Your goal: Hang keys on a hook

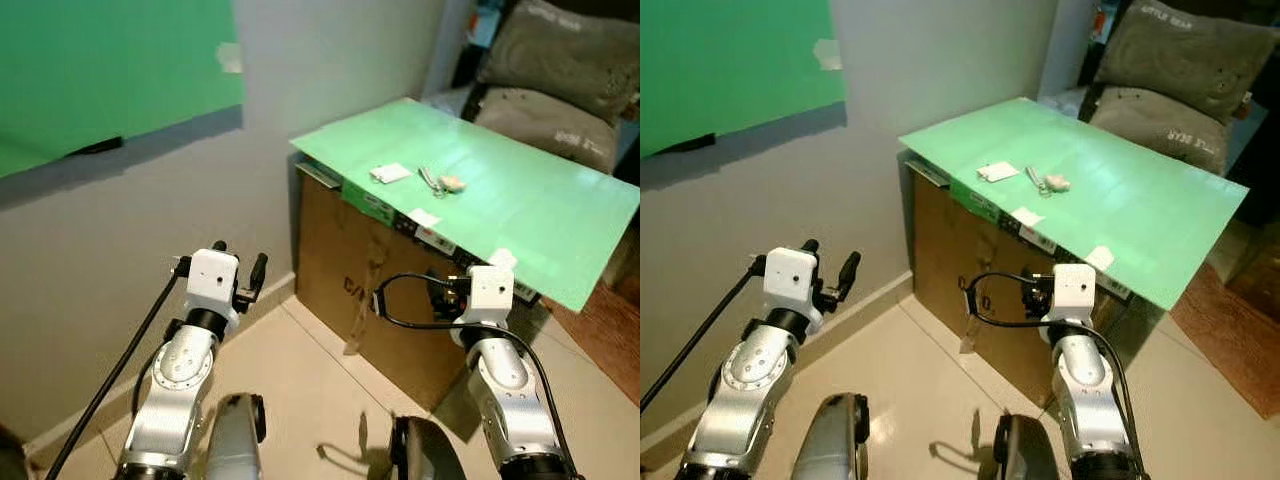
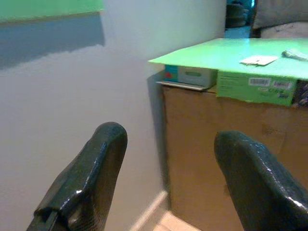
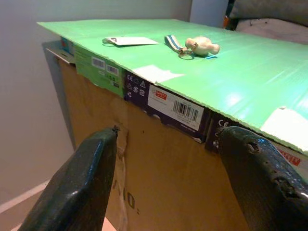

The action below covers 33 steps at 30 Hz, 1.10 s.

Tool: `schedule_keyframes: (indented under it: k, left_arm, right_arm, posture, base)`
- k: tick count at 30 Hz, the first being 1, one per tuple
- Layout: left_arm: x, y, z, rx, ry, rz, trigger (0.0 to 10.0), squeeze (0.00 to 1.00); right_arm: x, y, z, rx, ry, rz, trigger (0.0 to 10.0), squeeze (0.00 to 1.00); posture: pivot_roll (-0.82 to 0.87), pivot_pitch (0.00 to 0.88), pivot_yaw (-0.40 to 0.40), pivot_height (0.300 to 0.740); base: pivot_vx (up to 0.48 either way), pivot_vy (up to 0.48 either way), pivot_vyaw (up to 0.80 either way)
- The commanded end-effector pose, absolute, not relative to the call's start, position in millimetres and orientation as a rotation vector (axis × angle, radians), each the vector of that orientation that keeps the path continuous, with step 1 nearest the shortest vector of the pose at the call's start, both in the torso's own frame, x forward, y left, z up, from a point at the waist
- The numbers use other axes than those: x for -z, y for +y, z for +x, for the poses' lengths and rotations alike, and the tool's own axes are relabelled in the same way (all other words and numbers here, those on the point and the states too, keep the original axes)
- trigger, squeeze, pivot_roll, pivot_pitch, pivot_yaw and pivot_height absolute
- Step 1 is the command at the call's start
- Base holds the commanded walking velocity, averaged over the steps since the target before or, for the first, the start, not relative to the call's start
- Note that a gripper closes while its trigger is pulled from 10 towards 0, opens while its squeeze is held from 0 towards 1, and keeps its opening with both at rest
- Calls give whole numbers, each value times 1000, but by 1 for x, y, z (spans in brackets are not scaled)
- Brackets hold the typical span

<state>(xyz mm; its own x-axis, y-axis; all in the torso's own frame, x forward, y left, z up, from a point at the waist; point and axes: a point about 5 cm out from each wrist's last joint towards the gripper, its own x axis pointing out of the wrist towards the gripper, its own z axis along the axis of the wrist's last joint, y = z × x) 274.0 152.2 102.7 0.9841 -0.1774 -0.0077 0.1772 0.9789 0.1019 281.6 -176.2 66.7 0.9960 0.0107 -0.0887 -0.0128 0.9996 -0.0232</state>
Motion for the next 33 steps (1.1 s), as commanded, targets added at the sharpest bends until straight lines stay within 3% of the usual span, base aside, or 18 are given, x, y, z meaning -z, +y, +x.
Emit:
schedule_keyframes:
  k: [1,3,8,14,22,28,33]
  left_arm:
    - [-102,152,275,188,8,45,10000,0]
    - [-99,155,278,150,14,102,10000,0]
    - [-100,155,278,142,6,52,10000,0]
    - [-100,154,279,158,-7,89,10000,0]
    - [-104,151,280,181,-28,91,10000,0]
    - [-100,153,282,133,2,70,10000,0]
    - [-99,152,283,126,4,50,10000,0]
  right_arm:
    - [-75,-176,285,-24,45,-38,10000,0]
    - [-75,-174,285,-36,49,-40,10000,0]
    - [-71,-172,283,-88,80,-43,10000,0]
    - [-67,-172,285,-74,95,-63,10000,0]
    - [-73,-173,292,-69,82,-60,10000,0]
    - [-73,-176,293,-36,87,-68,10000,0]
    - [-73,-177,294,-30,88,-79,10000,0]
  posture:
    - [76,0,-39,639]
    - [71,0,-45,657]
    - [77,0,-58,696]
    - [82,0,-60,696]
    - [80,0,-59,696]
    - [72,0,-55,696]
    - [68,0,-53,696]
  base:
    - [0,0,0]
    - [0,0,0]
    - [0,0,-99]
    - [0,0,-348]
    - [389,126,-500]
    - [0,0,-760]
    - [0,0,0]
